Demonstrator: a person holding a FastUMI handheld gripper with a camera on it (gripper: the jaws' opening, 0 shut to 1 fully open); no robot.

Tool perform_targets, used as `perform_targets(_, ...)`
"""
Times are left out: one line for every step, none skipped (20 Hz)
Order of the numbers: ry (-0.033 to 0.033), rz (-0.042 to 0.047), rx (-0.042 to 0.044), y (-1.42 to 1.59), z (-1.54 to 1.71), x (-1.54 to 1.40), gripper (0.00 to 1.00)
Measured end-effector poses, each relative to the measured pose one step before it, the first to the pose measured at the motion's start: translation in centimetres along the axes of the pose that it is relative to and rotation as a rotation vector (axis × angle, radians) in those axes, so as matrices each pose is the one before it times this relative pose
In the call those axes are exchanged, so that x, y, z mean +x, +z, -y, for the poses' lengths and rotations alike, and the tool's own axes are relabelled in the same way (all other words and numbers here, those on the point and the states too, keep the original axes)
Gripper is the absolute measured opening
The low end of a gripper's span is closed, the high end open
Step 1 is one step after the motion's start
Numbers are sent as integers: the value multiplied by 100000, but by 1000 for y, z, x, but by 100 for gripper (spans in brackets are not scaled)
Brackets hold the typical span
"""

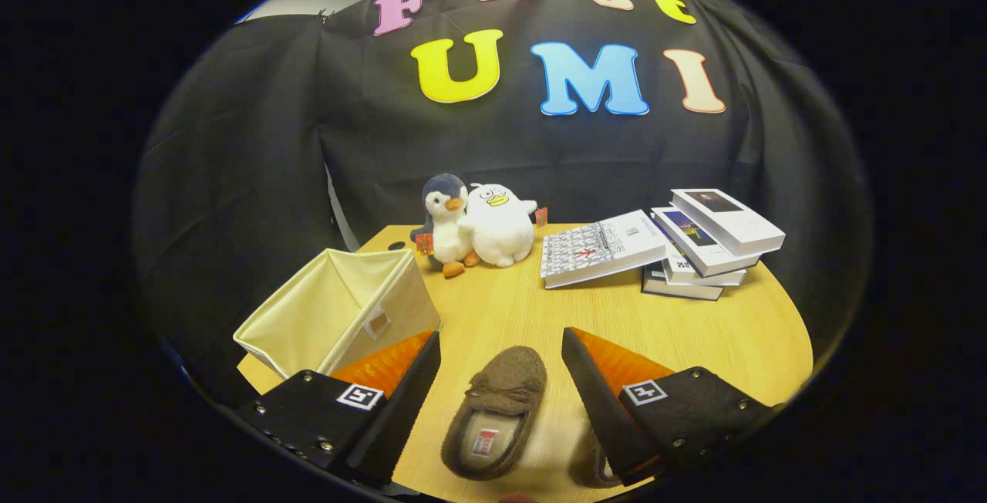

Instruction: Open the storage box then place both shoes into the box .Put the left shoe in first, then the right shoe, with the right side of both shoes facing outward in a uniform manner.

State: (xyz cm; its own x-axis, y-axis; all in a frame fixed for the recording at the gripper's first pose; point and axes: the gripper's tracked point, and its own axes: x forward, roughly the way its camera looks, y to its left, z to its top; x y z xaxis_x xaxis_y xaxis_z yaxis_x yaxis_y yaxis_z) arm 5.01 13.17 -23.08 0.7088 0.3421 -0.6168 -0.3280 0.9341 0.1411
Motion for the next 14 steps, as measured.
perform_targets(-276, -2005, -170, -866, 259, 297, 97)
perform_targets(-326, -2422, -253, -983, 212, 356, 97)
perform_targets(-120, -2139, -305, -824, 158, 334, 98)
perform_targets(-292, -2256, -631, -940, 169, 245, 98)
perform_targets(-593, -2160, -758, -742, 209, 312, 98)
perform_targets(-347, -2209, -864, -861, 29, 222, 98)
perform_targets(13, -1799, -832, -687, -39, 196, 98)
perform_targets(-41, -1719, -908, -612, -43, 365, 98)
perform_targets(-21, -1560, -838, -579, -1, 273, 98)
perform_targets(-845, -1522, -807, -758, 186, 273, 98)
perform_targets(-1534, -1835, -1035, -535, 345, 412, 98)
perform_targets(-1274, -1841, -907, -649, 255, 458, 98)
perform_targets(-482, -1873, -630, -607, 8, 303, 98)
perform_targets(-712, -1630, -360, -592, -131, 324, 98)
